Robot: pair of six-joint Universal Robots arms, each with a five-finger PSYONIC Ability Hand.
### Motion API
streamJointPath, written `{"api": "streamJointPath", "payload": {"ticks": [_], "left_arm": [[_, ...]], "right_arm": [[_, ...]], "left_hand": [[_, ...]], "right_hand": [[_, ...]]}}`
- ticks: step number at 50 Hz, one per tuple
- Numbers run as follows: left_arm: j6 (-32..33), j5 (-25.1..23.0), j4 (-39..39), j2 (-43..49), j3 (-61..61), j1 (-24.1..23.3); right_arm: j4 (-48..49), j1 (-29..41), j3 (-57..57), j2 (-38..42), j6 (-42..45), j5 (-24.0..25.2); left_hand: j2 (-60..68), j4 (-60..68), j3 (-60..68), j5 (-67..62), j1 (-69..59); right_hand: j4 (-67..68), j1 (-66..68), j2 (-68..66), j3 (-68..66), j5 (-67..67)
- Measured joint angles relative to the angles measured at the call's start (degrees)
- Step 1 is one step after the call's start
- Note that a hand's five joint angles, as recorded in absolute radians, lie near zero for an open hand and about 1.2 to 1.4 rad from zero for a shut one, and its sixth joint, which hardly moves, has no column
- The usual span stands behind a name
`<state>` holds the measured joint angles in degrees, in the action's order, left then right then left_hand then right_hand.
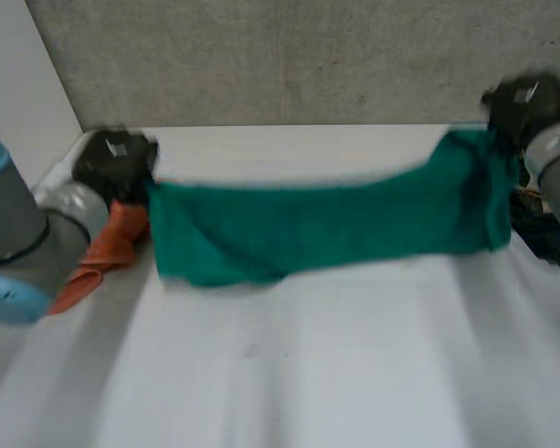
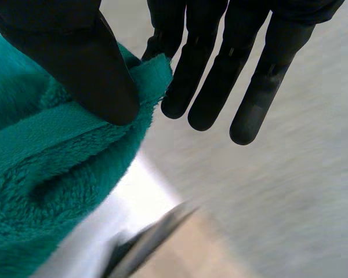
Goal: Fold the laundry.
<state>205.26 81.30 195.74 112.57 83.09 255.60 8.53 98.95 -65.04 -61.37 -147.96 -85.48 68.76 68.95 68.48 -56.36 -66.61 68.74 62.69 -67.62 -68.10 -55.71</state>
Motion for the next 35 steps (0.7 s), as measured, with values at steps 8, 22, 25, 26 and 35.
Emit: {"api": "streamJointPath", "payload": {"ticks": [8, 22, 25, 26, 35], "left_arm": [[-7.8, 5.4, 14.3, -6.8, -6.2, -1.0], [-7.4, -0.7, 7.1, -14.3, 18.6, -1.0], [-5.0, -3.6, 6.0, -13.7, 26.2, -1.0], [-4.5, -4.2, 5.9, -13.5, 27.6, -1.1], [6.7, -10.5, 2.8, -12.5, 35.6, -2.5]], "right_arm": [[25.4, 1.4, 2.0, -4.3, -9.8, -3.7], [11.9, -0.8, -6.3, -5.5, -12.1, 6.2], [6.5, -1.6, -9.7, -4.2, -10.4, 8.8], [5.4, -1.8, -10.5, -3.8, -9.8, 9.4], [-1.5, -3.1, -18.4, -0.3, 0.6, 13.2]], "left_hand": [[0.0, 0.0, 0.0, 0.0, 0.0], [0.0, 0.0, 0.0, 0.0, 0.0], [-2.5, -2.5, -2.4, 1.5, 1.8], [-5.1, -4.7, -4.5, 3.0, 3.6], [-43.5, -44.3, -43.1, 42.0, 42.6]], "right_hand": [[0.0, 0.0, 0.0, 0.0, -1.1], [0.0, 0.0, 0.0, 0.0, -1.4], [0.0, 0.0, 0.0, 0.0, -1.4], [0.0, 0.0, 0.0, 0.0, -1.4], [0.0, 0.0, 0.0, 0.0, -1.4]]}}
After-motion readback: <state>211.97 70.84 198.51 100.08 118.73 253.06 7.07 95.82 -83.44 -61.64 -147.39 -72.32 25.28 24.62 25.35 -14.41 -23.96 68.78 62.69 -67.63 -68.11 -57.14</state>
